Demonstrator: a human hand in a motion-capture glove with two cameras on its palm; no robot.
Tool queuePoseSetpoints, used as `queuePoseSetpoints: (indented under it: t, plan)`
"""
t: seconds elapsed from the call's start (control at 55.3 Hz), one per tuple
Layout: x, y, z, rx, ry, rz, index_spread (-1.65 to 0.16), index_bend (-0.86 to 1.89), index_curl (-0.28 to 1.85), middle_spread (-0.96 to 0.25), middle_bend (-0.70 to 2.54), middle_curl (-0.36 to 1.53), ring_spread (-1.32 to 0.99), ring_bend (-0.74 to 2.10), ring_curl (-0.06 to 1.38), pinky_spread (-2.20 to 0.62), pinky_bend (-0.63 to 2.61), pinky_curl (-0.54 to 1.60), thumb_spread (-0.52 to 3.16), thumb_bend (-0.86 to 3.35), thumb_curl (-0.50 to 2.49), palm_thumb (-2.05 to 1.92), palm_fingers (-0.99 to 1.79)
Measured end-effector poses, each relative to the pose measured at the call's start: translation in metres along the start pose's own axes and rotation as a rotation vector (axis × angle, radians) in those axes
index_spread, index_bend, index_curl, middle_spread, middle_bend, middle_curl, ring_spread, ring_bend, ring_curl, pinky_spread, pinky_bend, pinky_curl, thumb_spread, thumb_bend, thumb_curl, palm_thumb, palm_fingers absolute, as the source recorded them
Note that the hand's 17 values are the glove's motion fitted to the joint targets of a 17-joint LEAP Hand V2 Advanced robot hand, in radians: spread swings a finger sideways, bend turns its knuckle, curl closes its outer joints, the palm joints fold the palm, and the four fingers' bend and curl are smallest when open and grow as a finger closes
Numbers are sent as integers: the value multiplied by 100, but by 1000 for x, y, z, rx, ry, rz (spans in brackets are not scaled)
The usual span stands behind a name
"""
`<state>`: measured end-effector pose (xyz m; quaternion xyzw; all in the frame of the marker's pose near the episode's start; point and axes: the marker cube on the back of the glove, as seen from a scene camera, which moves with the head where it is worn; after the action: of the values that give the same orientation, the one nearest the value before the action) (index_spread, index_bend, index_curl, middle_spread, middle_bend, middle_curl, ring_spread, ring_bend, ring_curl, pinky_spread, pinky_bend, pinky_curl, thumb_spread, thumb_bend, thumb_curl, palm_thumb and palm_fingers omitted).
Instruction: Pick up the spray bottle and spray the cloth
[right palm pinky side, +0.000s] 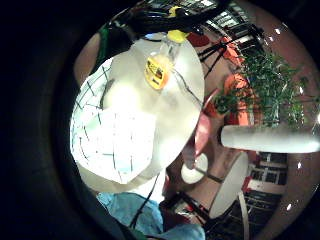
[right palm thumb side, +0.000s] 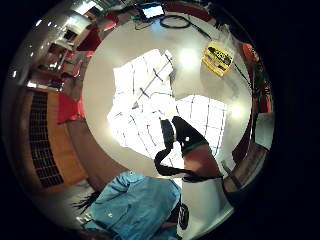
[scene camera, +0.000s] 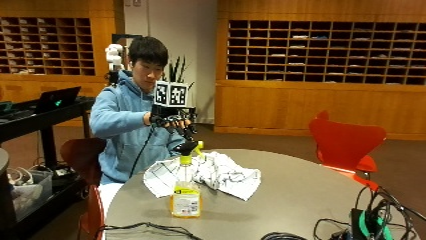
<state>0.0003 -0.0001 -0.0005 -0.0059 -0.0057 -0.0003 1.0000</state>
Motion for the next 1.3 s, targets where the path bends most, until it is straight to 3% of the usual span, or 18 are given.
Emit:
queuePoseSetpoints:
  t: [0.145,0.362,0.724,0.832,0.959,1.049,1.122,1.23,1.302]
  plan:
    - [6,-6,-1,4,-27,-10,-25,13,13,-7,36,18,4,35,18,17,40,19,70,26,17,56,54]
    - [17,0,-4,11,-92,-27,-30,13,18,-8,34,26,5,36,23,21,41,25,90,15,24,61,50]
    - [75,16,-8,277,-421,100,-30,11,21,-8,31,33,5,38,29,21,41,30,96,1,31,68,49]
    - [86,22,-1,268,-642,309,-29,10,20,-7,31,34,4,38,30,21,43,32,96,-2,33,70,47]
    - [108,-3,18,453,-886,289,-27,9,19,-6,30,35,4,41,31,21,44,33,95,-2,34,71,46]
    - [114,-4,28,396,-1025,214,-25,9,18,-5,31,36,4,42,32,21,45,34,94,-2,36,72,45]
    - [120,-24,36,555,-1057,264,-24,9,18,-4,29,36,4,44,33,21,46,35,93,-2,36,73,43]
    - [121,-23,45,476,-1126,272,-23,9,18,-3,25,36,5,45,34,21,51,36,93,-3,38,74,38]
    - [127,-39,53,528,-1147,266,-23,9,18,0,21,35,6,43,34,22,55,37,92,-4,38,72,29]
